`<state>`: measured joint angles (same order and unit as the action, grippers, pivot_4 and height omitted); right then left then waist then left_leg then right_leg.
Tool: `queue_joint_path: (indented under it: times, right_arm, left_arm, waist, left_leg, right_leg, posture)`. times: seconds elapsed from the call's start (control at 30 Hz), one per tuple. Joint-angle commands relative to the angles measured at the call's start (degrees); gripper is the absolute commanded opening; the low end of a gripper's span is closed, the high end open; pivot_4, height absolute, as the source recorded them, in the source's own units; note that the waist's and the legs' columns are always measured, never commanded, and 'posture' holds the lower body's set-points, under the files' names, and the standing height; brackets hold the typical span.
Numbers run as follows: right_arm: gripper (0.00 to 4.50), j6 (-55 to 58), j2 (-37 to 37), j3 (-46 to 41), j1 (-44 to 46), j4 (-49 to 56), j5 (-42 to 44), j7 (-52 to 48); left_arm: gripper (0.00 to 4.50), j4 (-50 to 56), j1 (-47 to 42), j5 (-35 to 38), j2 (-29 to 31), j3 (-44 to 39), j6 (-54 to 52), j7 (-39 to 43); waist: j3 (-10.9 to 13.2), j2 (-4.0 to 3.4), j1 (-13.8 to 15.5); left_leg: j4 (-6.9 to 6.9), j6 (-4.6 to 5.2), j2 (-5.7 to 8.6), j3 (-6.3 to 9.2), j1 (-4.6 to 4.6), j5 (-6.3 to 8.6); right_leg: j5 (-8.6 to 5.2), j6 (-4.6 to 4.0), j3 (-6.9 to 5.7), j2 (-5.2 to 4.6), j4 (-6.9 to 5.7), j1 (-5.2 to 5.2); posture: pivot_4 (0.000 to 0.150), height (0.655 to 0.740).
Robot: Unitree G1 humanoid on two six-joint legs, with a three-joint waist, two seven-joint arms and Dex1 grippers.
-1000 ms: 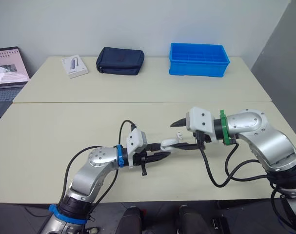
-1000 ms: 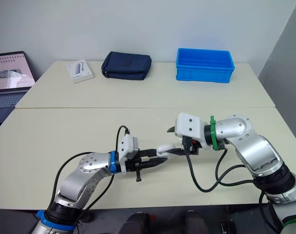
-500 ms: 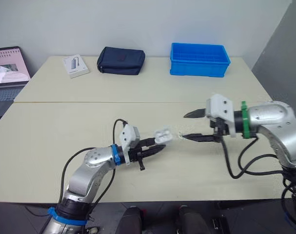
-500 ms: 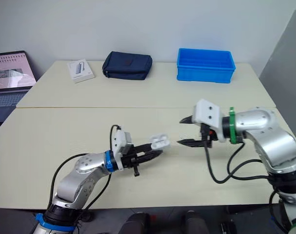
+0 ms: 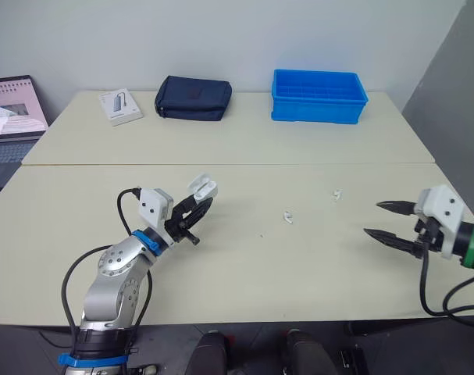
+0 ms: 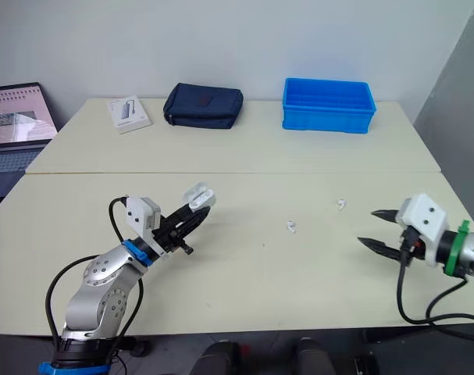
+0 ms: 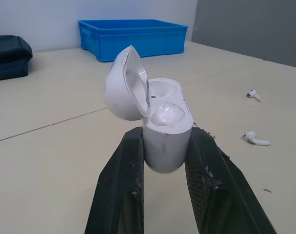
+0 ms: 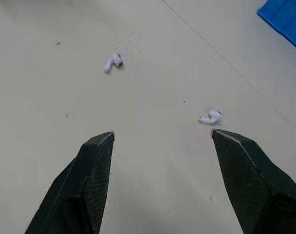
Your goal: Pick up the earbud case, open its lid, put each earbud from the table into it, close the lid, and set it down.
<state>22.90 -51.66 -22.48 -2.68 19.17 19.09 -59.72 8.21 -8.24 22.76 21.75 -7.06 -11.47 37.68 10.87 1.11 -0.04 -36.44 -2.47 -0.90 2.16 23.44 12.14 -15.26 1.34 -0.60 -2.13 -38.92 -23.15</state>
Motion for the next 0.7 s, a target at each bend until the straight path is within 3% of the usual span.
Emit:
queue_joint_path:
  times: [0.03,0.47,0.7]
  right_arm:
    - [4.48,-1.21,-1.17,-3.19,-2.16,0.4,0.84,-0.69]
    - [4.5,1.27,-1.28,0.27,-1.83,3.32,1.5,1.03]
    - [4.5,9.8,7.24,14.02,7.52,7.57,-0.95,13.46]
  left_arm:
    - [0.78,2.91,0.13,0.48,0.1,-0.55,0.85,-0.54]
    - [0.78,2.87,1.07,0.35,0.96,-0.62,0.69,-0.79]
    - [0.78,2.6,0.86,-0.07,1.07,-0.06,0.59,-0.7]
  waist:
    - [0.0,0.0,-0.01]
    - [0.0,0.01,-0.01]
    - [-0.04,0.06,-0.21]
  left_leg:
    - [0.0,0.0,0.0,0.0,0.0,0.0]
    - [0.0,0.0,0.01,-0.02,0.0,0.0]
    - [0.0,0.0,-0.03,-0.02,-0.03,0.0]
  right_leg:
    - [0.0,0.0,0.0,0.0,0.0,0.0]
    - [0.0,0.0,0.01,0.0,0.01,0.0]
    - [0.0,0.0,0.02,0.04,-0.01,0.0]
  posture:
    - [0.15,0.7218]
    - [0.15,0.7218]
    - [0.15,0.7218]
